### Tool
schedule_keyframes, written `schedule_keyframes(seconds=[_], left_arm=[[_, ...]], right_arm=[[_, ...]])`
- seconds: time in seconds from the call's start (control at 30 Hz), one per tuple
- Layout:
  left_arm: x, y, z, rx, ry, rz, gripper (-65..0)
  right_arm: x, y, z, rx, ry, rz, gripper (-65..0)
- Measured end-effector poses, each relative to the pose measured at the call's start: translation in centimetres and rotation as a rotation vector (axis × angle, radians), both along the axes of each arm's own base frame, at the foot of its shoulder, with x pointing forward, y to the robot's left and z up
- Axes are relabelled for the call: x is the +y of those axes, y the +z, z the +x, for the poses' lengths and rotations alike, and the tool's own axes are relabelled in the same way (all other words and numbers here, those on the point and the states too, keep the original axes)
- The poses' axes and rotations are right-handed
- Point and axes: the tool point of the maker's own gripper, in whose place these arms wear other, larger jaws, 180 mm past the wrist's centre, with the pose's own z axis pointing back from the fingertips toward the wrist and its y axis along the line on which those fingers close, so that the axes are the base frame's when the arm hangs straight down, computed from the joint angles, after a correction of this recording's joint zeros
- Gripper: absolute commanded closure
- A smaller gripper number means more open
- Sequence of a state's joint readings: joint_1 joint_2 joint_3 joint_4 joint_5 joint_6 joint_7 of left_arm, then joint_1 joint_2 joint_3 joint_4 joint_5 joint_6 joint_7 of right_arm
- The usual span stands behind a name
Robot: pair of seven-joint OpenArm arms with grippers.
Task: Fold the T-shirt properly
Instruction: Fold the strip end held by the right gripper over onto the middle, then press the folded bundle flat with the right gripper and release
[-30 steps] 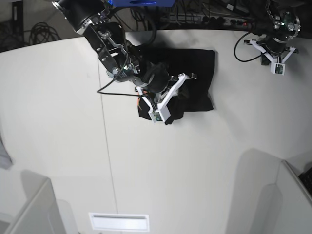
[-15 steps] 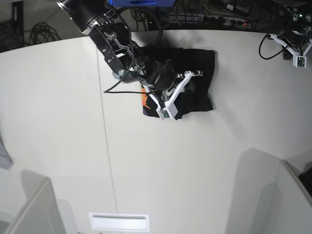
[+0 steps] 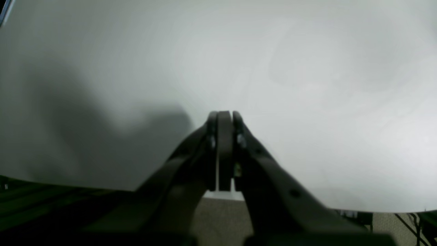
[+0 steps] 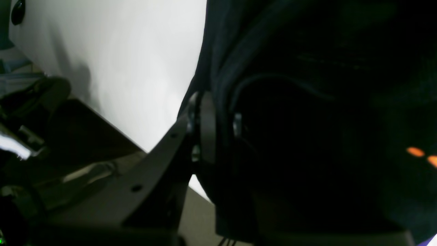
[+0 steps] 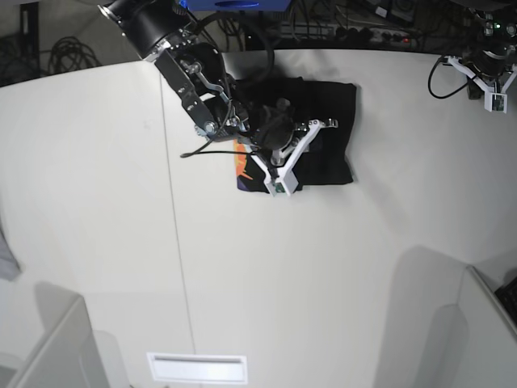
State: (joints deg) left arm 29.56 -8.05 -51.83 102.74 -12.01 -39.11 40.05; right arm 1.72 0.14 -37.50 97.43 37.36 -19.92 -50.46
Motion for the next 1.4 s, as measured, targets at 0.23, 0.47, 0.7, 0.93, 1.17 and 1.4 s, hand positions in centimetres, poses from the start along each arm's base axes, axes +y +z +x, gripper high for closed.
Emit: schedule_keyframes(seconds=[0.23, 0.47, 0.7, 0.93, 1.17, 1.4], left_arm=[[0.1, 0.1, 0.0, -0.001, 0.003, 0.002, 0.0], [0.1, 0.1, 0.0, -0.001, 0.003, 0.002, 0.0], [0.1, 0.1, 0.0, -0.001, 0.003, 0.003, 0.0], [0.1, 0.1, 0.0, -0.001, 0.003, 0.003, 0.0], [0.1, 0.1, 0.0, -0.001, 0.003, 0.003, 0.0], [0.3, -0.7, -0.5, 0.016, 0.016, -0.013, 0.0]], right_arm=[[0.3, 0.0, 0.0, 0.004, 0.000, 0.004, -14.6], [0.4, 0.1, -0.1, 0.006, 0.003, 0.006, -39.0], [2.8, 1.0, -1.7, -0.045, 0.139, -0.007, -39.0], [5.0, 2.2, -2.5, -0.126, 0.268, -0.026, -39.0], [8.1, 5.2, -5.1, -0.216, 0.469, -0.022, -39.0], [5.7, 9.8, -3.8, -0.280, 0.425, 0.044, -38.7]])
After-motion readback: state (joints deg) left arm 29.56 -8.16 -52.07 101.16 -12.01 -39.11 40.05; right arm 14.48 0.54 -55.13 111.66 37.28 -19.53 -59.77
